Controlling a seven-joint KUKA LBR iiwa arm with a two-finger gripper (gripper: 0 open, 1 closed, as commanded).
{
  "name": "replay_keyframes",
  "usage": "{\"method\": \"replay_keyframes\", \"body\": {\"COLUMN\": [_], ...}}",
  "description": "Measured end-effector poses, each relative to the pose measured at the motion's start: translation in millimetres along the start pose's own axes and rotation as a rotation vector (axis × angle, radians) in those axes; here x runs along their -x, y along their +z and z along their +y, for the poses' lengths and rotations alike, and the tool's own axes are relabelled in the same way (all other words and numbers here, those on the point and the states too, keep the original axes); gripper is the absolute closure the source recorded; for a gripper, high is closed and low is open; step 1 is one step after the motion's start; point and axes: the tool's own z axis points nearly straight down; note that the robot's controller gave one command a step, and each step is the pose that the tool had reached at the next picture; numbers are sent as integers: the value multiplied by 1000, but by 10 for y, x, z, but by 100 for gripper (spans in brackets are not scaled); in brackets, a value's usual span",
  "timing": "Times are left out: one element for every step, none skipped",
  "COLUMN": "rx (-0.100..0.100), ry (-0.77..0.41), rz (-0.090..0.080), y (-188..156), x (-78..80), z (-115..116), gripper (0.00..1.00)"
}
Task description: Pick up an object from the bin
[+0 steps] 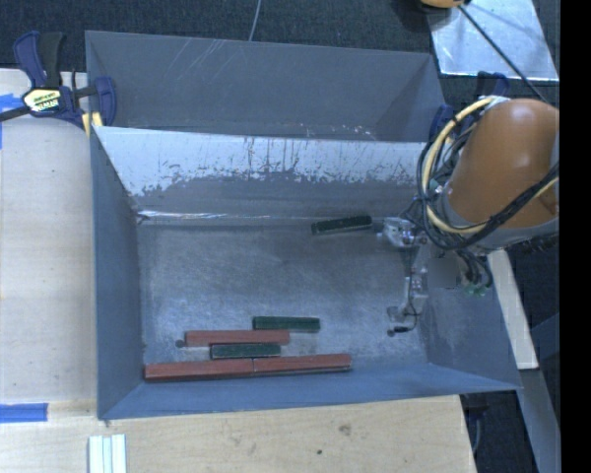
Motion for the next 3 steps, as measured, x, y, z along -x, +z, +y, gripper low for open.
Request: {"method": "replay_keyframes", "body": {"rx": [2,2,1], "ry": [-68,-43,301], "rz": [3,6,5], "y": [618,802,1019], "x": [187,-212,-86], "z": [122,416,1105], "gripper": [0,0,100]}}
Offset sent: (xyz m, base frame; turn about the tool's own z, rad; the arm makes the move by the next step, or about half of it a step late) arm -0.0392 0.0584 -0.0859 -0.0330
